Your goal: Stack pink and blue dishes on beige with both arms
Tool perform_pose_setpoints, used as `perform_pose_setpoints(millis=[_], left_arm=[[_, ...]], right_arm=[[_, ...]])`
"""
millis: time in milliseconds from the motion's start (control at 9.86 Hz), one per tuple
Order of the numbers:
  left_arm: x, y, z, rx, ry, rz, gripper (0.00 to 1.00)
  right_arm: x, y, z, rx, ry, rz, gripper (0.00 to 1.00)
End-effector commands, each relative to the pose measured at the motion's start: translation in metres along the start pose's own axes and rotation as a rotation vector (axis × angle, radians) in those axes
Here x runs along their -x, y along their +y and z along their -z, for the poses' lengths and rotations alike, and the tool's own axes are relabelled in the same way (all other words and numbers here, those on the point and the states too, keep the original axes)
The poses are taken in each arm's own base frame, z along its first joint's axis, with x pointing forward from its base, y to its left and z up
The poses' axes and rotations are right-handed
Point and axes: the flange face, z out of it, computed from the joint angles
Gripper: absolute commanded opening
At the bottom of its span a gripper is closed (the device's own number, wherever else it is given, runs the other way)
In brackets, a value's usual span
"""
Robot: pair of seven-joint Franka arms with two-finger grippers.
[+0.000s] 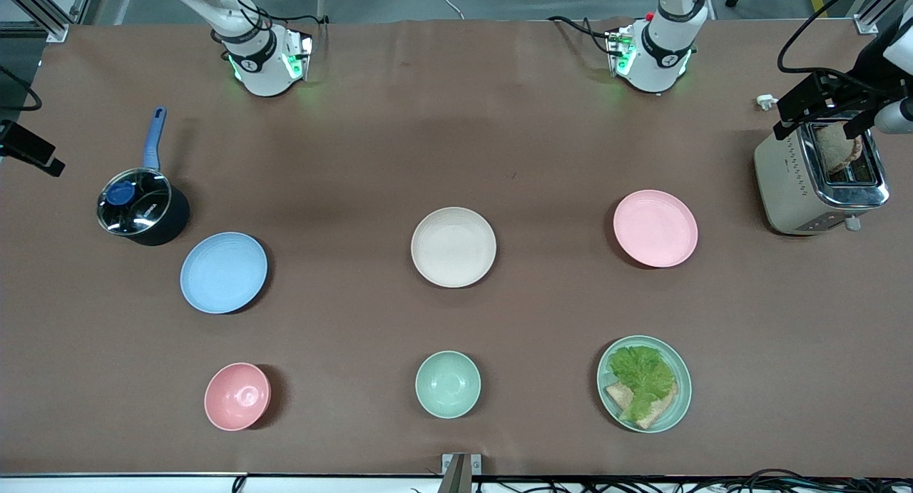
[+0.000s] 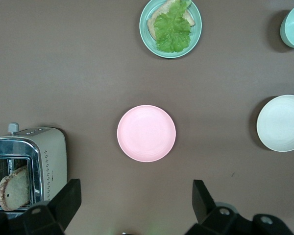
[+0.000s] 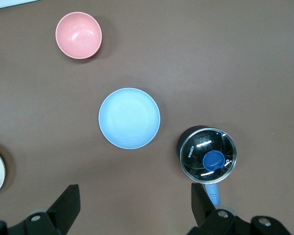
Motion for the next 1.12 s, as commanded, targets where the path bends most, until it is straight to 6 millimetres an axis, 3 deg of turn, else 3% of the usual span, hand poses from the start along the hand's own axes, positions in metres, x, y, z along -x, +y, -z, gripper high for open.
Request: perform_pose_setpoints(millis=[0, 203, 507, 710, 812, 1014], left_arm=[[0.004, -0.001, -0.013, 0.003, -0.036, 0.006, 1.0], [0.002, -0.006, -0.015, 0.002, -0.038, -0.018, 1.0], [-0.015, -0.034, -0.048, 0.006, -0.08, 0.026, 1.0], [-0.023, -0.069, -0.111, 0.068, -0.081, 0.048, 1.0], [-0.028, -0.086, -0.153, 0.077, -0.081, 0.017, 0.99], [-0.03, -0.106, -0.251, 0.132, -0.095, -0.047, 1.0]], right_arm=[[0.002, 0.001, 0.001, -0.015, -0.005, -0.014, 1.0], [0.002, 0.001, 0.001, -0.015, -0.005, -0.014, 1.0], [0.001, -0.001, 0.0, 0.0, -0.002, -0.012, 1.0], [-0.002, 0.002, -0.001, -0.005, 0.004, -0.01, 1.0], [-0.008, 0.008, -0.013, -0.013, -0.015, 0.058, 1.0], [-0.031, 0.055, -0.072, -0.098, -0.062, 0.127, 1.0]])
